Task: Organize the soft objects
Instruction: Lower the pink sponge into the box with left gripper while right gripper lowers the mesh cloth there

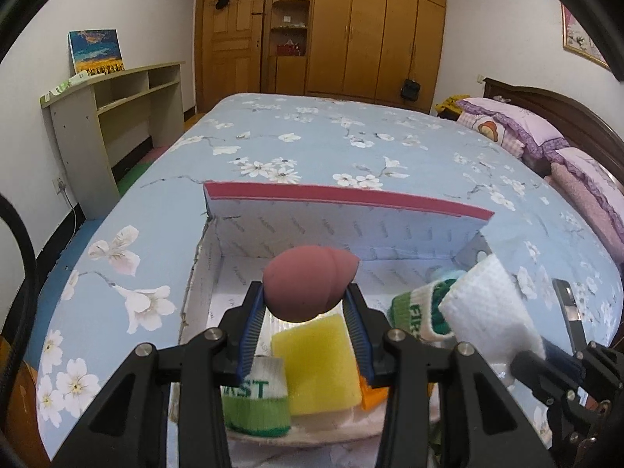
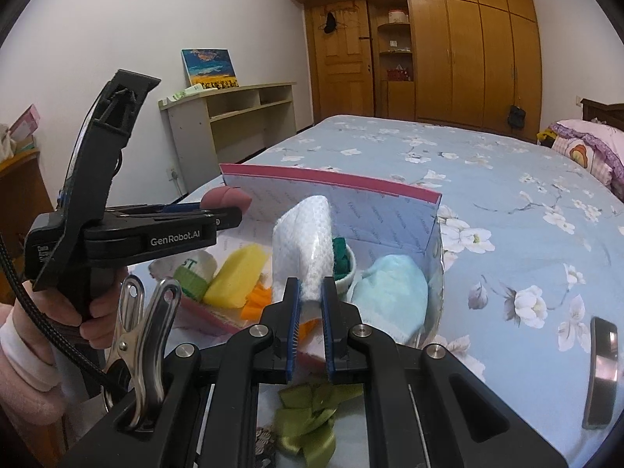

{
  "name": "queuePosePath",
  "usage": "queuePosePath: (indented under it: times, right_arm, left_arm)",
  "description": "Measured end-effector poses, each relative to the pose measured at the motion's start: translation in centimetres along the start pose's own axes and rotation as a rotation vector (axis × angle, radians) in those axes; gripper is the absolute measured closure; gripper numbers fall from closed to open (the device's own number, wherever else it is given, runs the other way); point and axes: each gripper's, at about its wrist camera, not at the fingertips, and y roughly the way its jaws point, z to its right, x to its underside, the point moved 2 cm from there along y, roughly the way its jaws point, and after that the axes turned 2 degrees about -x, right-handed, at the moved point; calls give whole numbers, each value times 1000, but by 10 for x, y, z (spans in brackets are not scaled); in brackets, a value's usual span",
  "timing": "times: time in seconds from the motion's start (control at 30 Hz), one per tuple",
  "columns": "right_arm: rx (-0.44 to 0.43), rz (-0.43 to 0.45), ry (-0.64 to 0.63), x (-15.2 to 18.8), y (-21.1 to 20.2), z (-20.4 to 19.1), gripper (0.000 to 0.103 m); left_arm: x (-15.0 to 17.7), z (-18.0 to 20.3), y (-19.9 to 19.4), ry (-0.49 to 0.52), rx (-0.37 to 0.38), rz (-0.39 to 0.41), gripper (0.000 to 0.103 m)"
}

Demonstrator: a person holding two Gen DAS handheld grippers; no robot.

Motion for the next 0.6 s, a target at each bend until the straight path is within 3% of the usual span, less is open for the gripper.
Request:
queuePosePath:
  times: [0.6]
  right_arm:
    - [18,-21,29,2,29,17,91]
  left_arm:
    - [5,0,44,-4,-23,-42,60]
